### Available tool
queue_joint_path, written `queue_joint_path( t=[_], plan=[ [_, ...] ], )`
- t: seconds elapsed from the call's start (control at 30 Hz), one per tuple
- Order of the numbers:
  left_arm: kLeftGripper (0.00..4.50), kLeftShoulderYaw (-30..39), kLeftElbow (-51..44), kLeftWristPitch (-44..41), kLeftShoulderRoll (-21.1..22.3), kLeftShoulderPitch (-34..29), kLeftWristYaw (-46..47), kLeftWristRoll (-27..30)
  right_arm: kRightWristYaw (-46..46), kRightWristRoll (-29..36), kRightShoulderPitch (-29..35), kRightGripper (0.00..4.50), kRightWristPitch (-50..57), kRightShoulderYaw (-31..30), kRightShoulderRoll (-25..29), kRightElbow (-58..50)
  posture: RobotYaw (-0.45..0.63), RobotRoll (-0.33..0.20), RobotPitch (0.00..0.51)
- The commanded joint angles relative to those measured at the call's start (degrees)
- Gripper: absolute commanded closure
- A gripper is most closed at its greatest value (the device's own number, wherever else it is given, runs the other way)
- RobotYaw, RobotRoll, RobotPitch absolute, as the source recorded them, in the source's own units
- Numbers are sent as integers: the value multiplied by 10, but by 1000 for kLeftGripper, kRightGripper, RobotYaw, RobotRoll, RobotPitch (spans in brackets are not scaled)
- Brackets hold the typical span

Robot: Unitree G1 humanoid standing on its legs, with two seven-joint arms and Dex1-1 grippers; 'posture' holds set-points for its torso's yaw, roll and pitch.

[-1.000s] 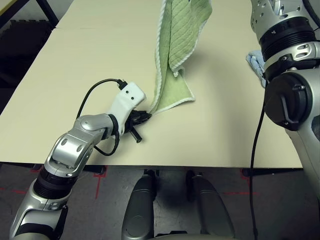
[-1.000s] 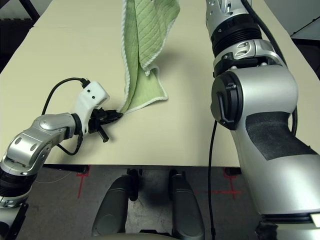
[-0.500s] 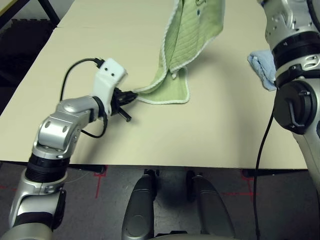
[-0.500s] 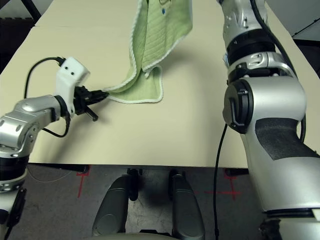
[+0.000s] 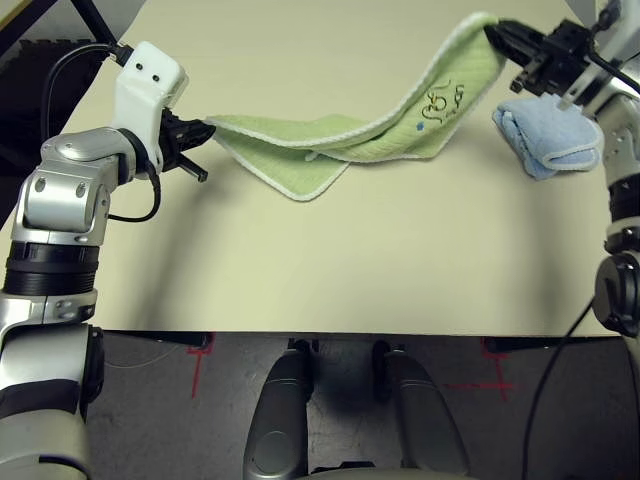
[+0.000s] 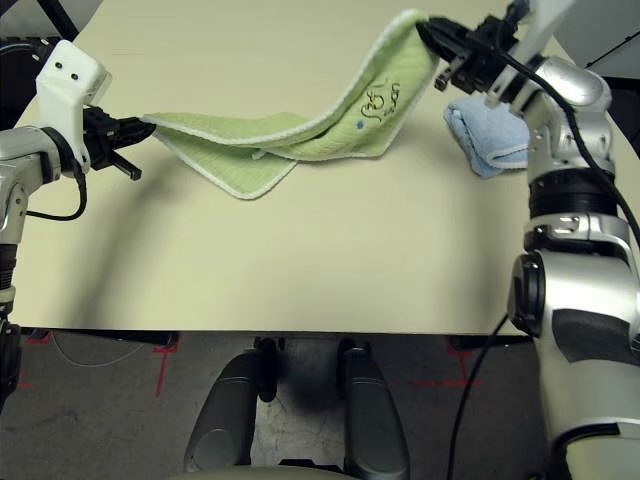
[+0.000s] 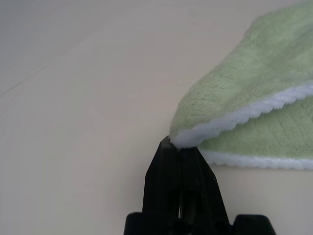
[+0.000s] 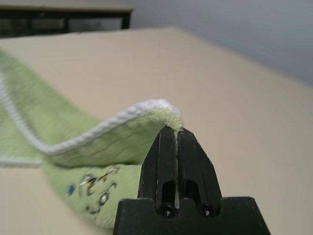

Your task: Fold the towel and set it aside.

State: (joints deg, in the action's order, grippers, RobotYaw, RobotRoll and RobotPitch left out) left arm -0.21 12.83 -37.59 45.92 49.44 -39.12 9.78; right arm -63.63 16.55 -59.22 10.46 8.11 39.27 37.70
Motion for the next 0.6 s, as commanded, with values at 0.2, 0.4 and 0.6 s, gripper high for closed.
queue_joint_path(
  t=[0.2, 0.4, 0.6],
  plan=[
    [4475, 25, 67, 10, -8, 48, 22, -15, -15, 21, -22, 4500, 62, 17, 34, 42, 23, 0, 287],
    [4475, 8, 208, 132, -26, 128, 80, -77, 133, -50, -126, 4500, -129, 9, 4, 207, 19, 0, 291],
    [4475, 13, 378, 244, -51, 220, 153, -114, 257, -103, -200, 4500, -233, 3, -20, 311, 28, 0, 305]
  ],
)
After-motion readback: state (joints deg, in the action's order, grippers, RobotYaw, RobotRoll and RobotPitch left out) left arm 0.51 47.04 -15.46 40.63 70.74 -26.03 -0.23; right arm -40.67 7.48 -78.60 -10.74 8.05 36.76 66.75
